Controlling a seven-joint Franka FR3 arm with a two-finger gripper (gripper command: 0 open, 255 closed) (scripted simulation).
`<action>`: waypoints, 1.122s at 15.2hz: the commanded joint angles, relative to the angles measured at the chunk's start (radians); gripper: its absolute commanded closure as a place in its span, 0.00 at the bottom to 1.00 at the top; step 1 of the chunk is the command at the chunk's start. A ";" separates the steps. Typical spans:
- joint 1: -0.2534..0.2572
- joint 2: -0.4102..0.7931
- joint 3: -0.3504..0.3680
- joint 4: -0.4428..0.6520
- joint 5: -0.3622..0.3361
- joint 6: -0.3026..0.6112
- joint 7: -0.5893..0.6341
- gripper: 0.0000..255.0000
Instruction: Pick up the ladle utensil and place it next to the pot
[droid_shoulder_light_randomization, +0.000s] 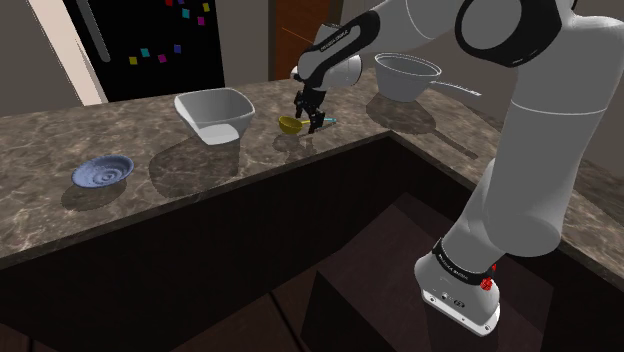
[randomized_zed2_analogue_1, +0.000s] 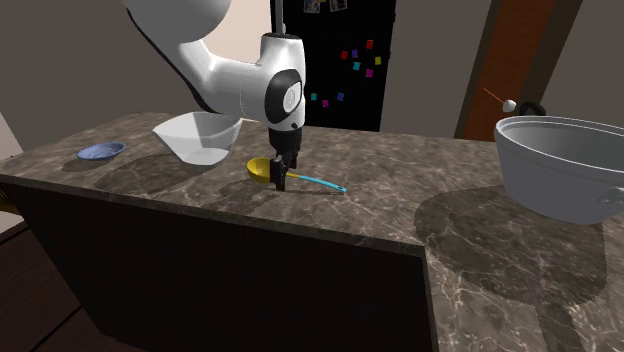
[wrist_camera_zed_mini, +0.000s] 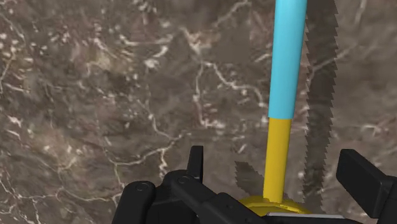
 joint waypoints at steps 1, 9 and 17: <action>0.000 0.000 0.000 0.000 0.000 0.000 0.000 0.00; 0.000 0.000 0.000 0.000 0.000 0.000 0.000 1.00; 0.010 -0.048 -0.014 0.024 -0.038 -0.066 0.029 1.00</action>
